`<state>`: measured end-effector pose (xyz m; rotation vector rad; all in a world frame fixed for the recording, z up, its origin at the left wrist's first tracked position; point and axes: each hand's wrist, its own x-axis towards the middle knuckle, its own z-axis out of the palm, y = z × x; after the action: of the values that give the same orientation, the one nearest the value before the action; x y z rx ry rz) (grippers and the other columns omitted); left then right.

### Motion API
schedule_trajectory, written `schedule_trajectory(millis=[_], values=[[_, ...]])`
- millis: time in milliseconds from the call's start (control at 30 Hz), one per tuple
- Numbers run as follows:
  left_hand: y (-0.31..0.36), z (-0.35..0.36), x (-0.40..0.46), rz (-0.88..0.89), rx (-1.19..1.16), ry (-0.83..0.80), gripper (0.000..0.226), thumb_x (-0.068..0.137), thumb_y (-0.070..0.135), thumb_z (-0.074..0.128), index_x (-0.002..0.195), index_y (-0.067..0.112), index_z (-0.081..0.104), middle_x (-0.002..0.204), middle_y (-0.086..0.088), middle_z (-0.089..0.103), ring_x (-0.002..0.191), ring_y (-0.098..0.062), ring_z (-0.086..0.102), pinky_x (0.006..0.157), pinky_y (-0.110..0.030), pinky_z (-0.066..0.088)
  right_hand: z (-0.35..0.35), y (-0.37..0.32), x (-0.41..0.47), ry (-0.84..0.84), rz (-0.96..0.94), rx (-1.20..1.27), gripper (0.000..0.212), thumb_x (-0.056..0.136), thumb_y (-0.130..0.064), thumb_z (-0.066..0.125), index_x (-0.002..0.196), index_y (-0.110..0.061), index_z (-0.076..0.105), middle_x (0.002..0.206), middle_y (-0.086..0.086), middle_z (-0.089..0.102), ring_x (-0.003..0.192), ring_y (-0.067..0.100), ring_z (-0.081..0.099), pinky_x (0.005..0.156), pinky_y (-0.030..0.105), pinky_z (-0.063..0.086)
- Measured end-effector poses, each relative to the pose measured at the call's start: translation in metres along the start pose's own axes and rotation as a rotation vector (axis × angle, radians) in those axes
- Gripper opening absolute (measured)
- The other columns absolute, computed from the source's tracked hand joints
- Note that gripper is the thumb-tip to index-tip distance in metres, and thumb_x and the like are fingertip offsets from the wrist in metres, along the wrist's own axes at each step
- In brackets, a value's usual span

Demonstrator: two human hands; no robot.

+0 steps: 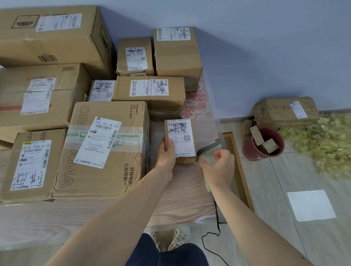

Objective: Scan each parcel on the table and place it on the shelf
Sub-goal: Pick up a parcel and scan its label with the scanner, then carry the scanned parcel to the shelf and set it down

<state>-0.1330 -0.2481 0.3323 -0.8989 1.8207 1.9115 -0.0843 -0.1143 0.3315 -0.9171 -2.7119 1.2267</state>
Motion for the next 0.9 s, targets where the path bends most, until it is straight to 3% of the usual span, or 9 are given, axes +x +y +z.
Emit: schedule_trajectory(millis=[67,133,267,367,467,567,633,700,900], values=[[0.0,-0.002,0.0,0.004,0.0,0.003,0.05,0.104,0.043,0.039,0.152,0.028,0.035,0.14,0.003,0.056,0.115,-0.013,0.053,0.088,-0.026,0.039,0.004,-0.011,-0.002,-0.048,-0.089,0.053,0.026,0.087,-0.023,0.072,0.107,-0.011,0.062,0.099,-0.001,0.06,0.091,0.015,0.058,0.067,0.014,0.04],[0.0,-0.004,-0.002,0.009,0.009,0.0,0.049,0.104,0.043,0.039,0.15,0.027,0.038,0.138,0.002,0.058,0.115,-0.014,0.056,0.086,-0.026,0.042,0.01,-0.02,0.0,-0.119,-0.14,0.083,0.02,0.094,-0.023,0.064,0.108,-0.009,0.067,0.097,0.0,0.068,0.089,0.015,0.063,0.072,0.021,0.05],[0.004,-0.005,-0.009,0.044,0.005,-0.005,0.035,0.106,0.035,0.038,0.138,0.026,0.05,0.116,0.007,0.064,0.093,-0.005,0.06,0.07,-0.02,0.045,0.02,-0.034,0.005,-0.225,-0.142,0.066,0.026,0.099,-0.031,0.056,0.107,-0.011,0.069,0.097,-0.002,0.07,0.088,0.017,0.065,0.077,0.038,0.056],[0.011,-0.005,-0.014,0.05,-0.01,-0.016,0.032,0.106,0.036,0.038,0.134,0.029,0.051,0.121,0.004,0.064,0.102,-0.012,0.06,0.082,-0.025,0.045,0.02,-0.038,0.007,-0.217,-0.095,0.113,0.028,0.094,-0.036,0.062,0.11,-0.014,0.069,0.104,0.0,0.071,0.095,0.017,0.066,0.082,0.04,0.056],[0.022,-0.002,-0.021,0.098,-0.003,-0.021,0.031,0.106,0.032,0.039,0.133,0.027,0.052,0.118,0.002,0.065,0.097,-0.009,0.06,0.074,-0.022,0.046,0.012,-0.048,0.008,-0.169,-0.019,0.191,0.038,0.088,-0.048,0.067,0.113,-0.02,0.064,0.106,-0.005,0.069,0.097,0.014,0.064,0.08,0.036,0.057],[0.037,0.001,-0.028,0.15,0.02,-0.033,0.041,0.104,0.036,0.039,0.143,0.025,0.047,0.128,0.002,0.063,0.114,-0.013,0.059,0.093,-0.029,0.048,-0.002,-0.065,0.008,-0.126,-0.061,0.256,0.035,0.089,-0.045,0.068,0.114,-0.02,0.063,0.1,-0.011,0.064,0.092,0.009,0.061,0.066,0.017,0.046],[0.049,0.002,-0.032,0.17,0.013,-0.047,0.048,0.103,0.041,0.039,0.149,0.027,0.04,0.137,0.002,0.058,0.127,-0.017,0.053,0.108,-0.038,0.042,-0.008,-0.076,0.01,-0.121,-0.105,0.287,0.029,0.091,-0.044,0.067,0.111,-0.025,0.066,0.097,-0.013,0.064,0.092,0.007,0.061,0.071,0.02,0.047],[0.062,-0.001,-0.038,0.207,0.005,-0.052,0.051,0.102,0.043,0.039,0.15,0.028,0.038,0.14,0.002,0.057,0.129,-0.017,0.051,0.111,-0.041,0.04,-0.015,-0.091,0.011,-0.121,-0.172,0.319,0.024,0.091,-0.043,0.066,0.109,-0.028,0.069,0.095,-0.014,0.066,0.093,0.007,0.063,0.078,0.024,0.051],[0.108,-0.018,-0.06,0.366,-0.099,-0.011,0.038,0.104,0.035,0.039,0.14,0.03,0.051,0.128,0.009,0.063,0.115,-0.009,0.057,0.091,-0.026,0.041,-0.03,-0.142,0.009,-0.102,-0.33,0.335,0.03,0.092,-0.045,0.064,0.114,-0.026,0.071,0.088,-0.024,0.061,0.095,0.009,0.06,0.08,0.027,0.047]])
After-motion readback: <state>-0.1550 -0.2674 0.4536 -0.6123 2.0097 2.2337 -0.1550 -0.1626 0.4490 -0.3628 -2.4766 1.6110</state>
